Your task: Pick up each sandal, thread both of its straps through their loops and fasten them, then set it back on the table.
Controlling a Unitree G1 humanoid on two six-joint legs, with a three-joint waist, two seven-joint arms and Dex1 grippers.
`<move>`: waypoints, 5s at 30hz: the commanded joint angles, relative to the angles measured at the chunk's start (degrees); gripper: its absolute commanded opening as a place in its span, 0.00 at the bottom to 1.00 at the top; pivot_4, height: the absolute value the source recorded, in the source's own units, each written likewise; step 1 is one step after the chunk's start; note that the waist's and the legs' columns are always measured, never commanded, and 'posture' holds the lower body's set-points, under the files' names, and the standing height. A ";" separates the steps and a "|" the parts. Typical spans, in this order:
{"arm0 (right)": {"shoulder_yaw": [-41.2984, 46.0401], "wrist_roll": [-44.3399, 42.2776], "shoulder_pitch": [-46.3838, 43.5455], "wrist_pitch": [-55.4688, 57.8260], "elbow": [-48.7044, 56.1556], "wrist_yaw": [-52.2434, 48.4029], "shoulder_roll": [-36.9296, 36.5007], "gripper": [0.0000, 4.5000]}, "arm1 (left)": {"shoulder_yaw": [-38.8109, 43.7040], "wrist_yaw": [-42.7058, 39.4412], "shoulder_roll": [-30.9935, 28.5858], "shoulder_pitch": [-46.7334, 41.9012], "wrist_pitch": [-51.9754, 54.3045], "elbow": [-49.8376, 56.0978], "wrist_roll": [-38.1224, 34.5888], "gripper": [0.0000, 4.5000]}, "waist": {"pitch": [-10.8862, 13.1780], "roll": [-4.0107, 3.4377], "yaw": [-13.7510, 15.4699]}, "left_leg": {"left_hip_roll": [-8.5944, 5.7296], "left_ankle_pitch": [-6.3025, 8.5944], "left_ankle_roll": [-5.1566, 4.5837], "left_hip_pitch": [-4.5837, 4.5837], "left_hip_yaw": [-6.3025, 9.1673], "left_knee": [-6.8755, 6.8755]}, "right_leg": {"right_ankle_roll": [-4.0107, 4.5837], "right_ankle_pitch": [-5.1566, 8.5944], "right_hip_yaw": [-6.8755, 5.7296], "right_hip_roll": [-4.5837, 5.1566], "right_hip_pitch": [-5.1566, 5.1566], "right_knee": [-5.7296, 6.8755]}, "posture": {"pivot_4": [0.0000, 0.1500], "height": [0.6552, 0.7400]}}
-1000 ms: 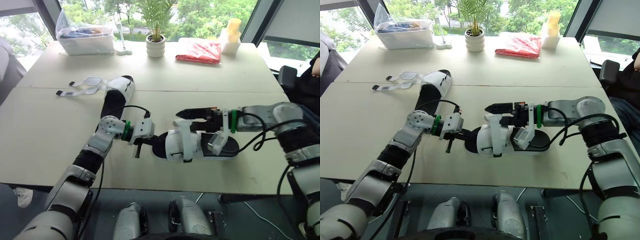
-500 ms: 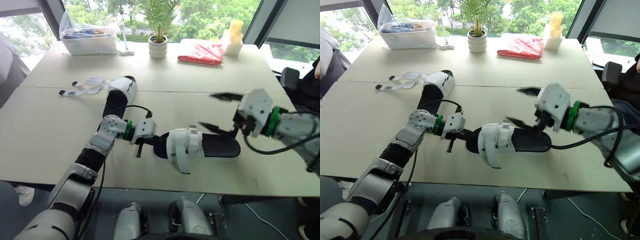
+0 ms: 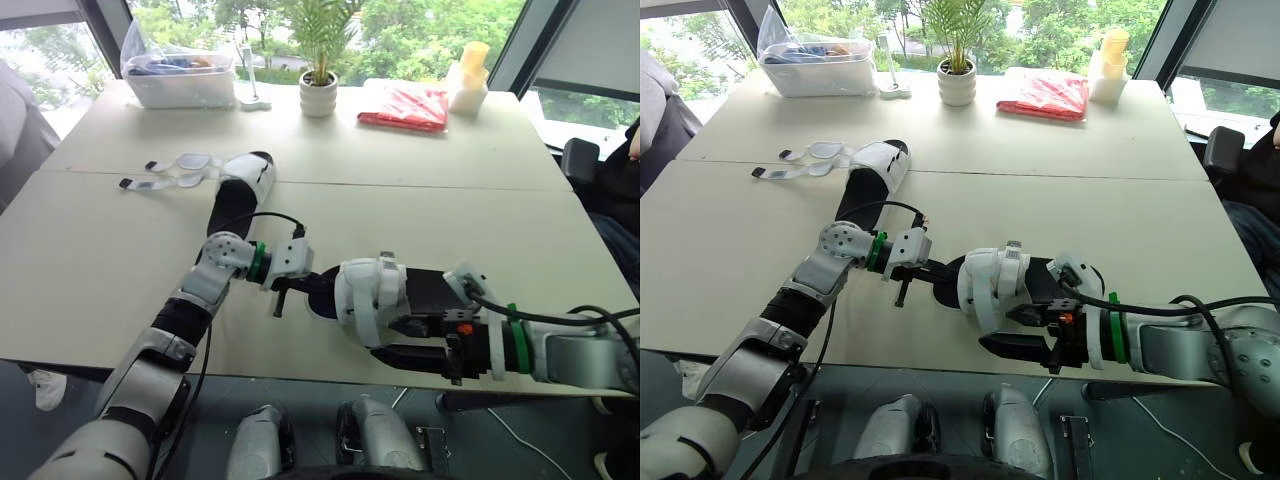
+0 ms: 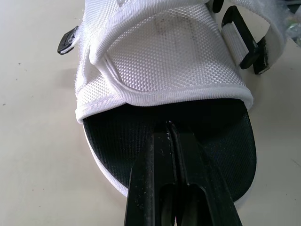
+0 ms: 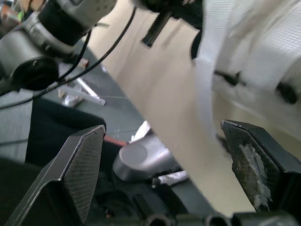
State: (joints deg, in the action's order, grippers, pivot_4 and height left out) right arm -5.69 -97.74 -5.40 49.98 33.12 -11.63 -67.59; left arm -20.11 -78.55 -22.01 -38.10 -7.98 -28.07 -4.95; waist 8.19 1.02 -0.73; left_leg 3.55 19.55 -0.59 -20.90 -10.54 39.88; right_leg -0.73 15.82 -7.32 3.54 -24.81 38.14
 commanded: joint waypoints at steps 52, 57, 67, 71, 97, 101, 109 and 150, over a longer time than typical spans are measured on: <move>2.51 13.99 -26.96 21.92 -24.30 1.93 26.58 0.06 | -2.03 0.26 -1.55 1.83 0.36 -0.12 2.47 0.00 | -0.04 0.00 -0.22 | 0.00 0.00 0.01 -0.09 0.00 0.01 | 0.00 -0.01 -0.08 0.00 -0.05 0.04 | 1.00 0.86; 3.43 13.71 -26.61 24.27 -23.57 2.46 27.74 0.52 | -1.94 0.32 -1.61 1.52 0.32 -0.40 2.48 0.00 | -0.04 0.00 -0.22 | 0.00 0.00 0.01 -0.10 0.00 0.01 | 0.00 -0.01 -0.09 0.00 -0.06 0.04 | 1.00 0.86; 3.81 15.27 -24.57 26.96 -20.68 2.81 28.94 0.09 | -1.91 0.57 -1.32 1.12 0.18 -0.72 2.50 0.00 | -0.04 -0.01 -0.20 | 0.00 0.00 0.01 -0.11 0.01 0.01 | 0.00 -0.01 -0.08 0.00 -0.06 0.04 | 1.00 0.86; 4.59 14.20 -24.98 27.99 -20.53 2.48 28.85 0.01 | -1.92 0.59 -1.21 0.92 -0.02 -1.09 2.54 0.00 | -0.05 -0.01 -0.22 | 0.01 0.00 0.01 -0.11 0.01 0.01 | 0.00 -0.01 -0.08 0.00 -0.06 0.04 | 1.00 0.86; 4.37 -3.32 -34.05 36.09 -42.84 11.44 30.09 0.01 | -2.02 1.57 -2.24 3.31 0.45 1.80 2.46 0.00 | -0.04 -0.02 -0.36 | 0.00 -0.01 0.01 -0.27 0.01 0.01 | 0.00 -0.02 -0.10 0.01 -0.21 0.06 | 1.00 0.86; 1.70 -10.28 -33.66 33.31 -43.12 16.66 29.13 0.01 | -2.03 1.60 -2.38 3.30 0.58 1.89 2.42 0.00 | -0.04 -0.02 -0.41 | 0.00 -0.01 0.01 -0.30 0.01 0.01 | 0.00 -0.02 -0.10 0.01 -0.25 0.06 | 1.00 0.86; -2.11 -12.47 -31.21 32.11 -38.66 17.30 25.19 0.01 | -2.03 1.78 -2.35 3.41 0.91 2.25 2.35 0.00 | -0.04 -0.02 -0.38 | 0.01 -0.01 0.01 -0.34 0.01 0.01 | 0.00 -0.02 -0.10 0.01 -0.29 0.06 | 1.00 0.86; -2.02 2.79 -28.98 34.33 -33.65 7.98 25.62 0.01 | -2.17 2.00 -1.85 2.41 -0.30 -0.01 2.68 0.00 | -0.06 -0.04 -0.34 | 0.01 -0.01 0.01 -0.42 -0.01 0.01 | 0.01 -0.04 -0.12 0.03 -0.38 0.05 | 1.00 0.86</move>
State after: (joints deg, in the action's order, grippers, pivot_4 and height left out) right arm -6.47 -97.34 -35.59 83.26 -1.30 -3.46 -42.35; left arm -20.61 -76.42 -23.24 -36.70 -8.61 -25.73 -5.04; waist 8.12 0.98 -1.07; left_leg 3.56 19.54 -0.58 -21.31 -10.55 39.89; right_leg -0.72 15.78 -7.44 3.57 -25.18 38.18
